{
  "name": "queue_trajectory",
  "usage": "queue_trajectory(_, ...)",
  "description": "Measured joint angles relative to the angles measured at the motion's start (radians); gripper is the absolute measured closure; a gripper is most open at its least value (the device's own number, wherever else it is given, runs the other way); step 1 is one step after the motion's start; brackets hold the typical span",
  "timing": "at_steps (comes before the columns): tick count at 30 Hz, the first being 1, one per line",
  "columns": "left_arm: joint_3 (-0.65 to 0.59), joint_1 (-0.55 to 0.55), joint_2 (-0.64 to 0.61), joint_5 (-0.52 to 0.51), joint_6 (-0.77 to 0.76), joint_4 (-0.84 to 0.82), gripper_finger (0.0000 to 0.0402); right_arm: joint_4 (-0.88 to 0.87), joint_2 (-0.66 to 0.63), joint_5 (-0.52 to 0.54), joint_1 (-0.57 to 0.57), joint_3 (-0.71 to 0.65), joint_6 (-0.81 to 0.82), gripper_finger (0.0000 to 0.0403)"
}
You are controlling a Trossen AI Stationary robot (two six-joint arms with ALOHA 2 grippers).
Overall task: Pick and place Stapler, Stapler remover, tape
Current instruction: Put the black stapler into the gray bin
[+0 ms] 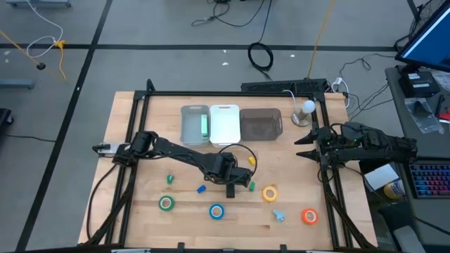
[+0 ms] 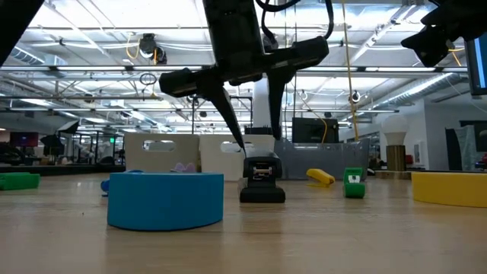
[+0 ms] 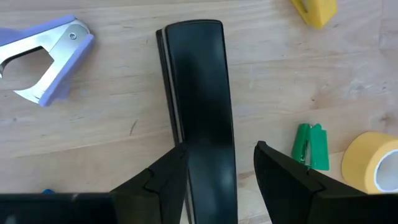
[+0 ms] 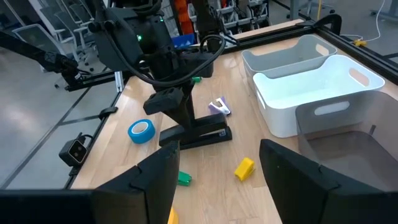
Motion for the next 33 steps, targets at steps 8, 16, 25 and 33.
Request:
queue_trajectory(8,-0.002,-0.002,-0.019,-0.026,-0.015,-0.024,0.0216,0.0,0.0,0.0,0.0,0.0,0.0,0.0188)
queue_trajectory(16,-0.002,-0.001,-0.02,0.022,-0.022,-0.024,0.0216,0.0,0.0,0.0,0.0,0.0,0.0,0.0188)
queue_trajectory(25,-0.002,-0.001,-0.001,0.046,-0.017,0.0,0.0216,0.0,0.0,0.0,0.0,0.0,0.0,0.0188)
queue_trajectory(33,-0.002,0.006,0.047,0.087,0.008,0.043,0.0216,0.0,0.0,0.001,0.0,0.0,0.0,0.0188)
